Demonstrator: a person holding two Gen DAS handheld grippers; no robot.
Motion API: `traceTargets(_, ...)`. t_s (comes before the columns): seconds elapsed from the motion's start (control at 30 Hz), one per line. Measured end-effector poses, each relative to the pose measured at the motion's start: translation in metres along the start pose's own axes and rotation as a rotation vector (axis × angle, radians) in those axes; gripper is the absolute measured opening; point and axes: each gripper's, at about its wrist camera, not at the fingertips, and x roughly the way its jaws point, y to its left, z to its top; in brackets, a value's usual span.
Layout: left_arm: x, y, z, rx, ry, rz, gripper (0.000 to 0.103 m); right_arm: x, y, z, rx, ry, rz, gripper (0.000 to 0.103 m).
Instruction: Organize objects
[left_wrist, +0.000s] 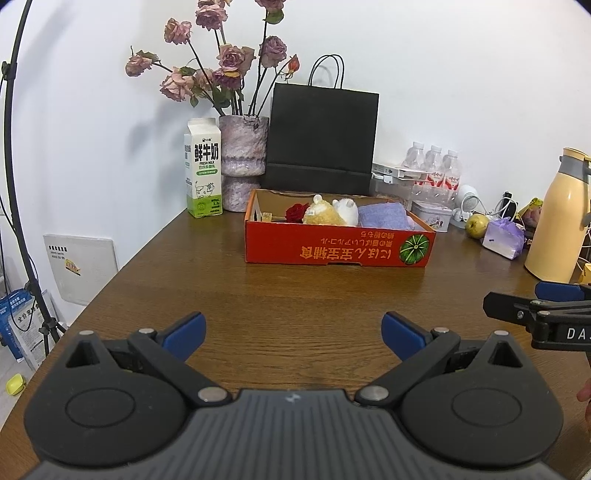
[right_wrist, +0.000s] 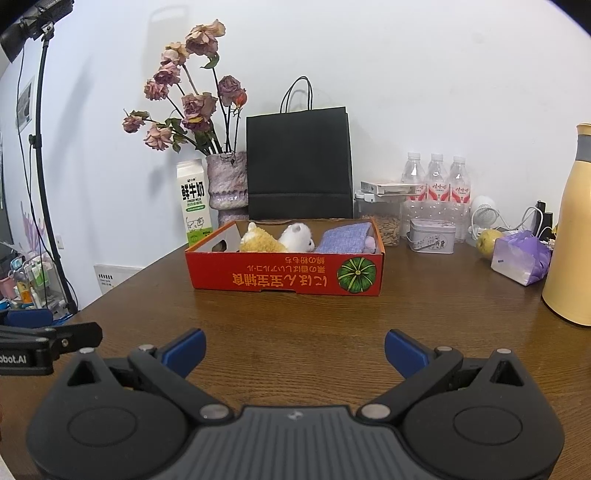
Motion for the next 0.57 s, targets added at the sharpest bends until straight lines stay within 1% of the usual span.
traceTargets(0.43,0.0000,-0.0018,0.0011,0.007,0.014,0.006,0.103,0.0000,0.0004,-0.0004,0.000,0.002,-0.001,0.103)
traceTargets(0.57,-0.0022,-0.0030,0.0012,0.011,-0.006,0.018,0.103,-0.0002,0.0003,-0.0004,-0.001,0.003,0.001,0.103)
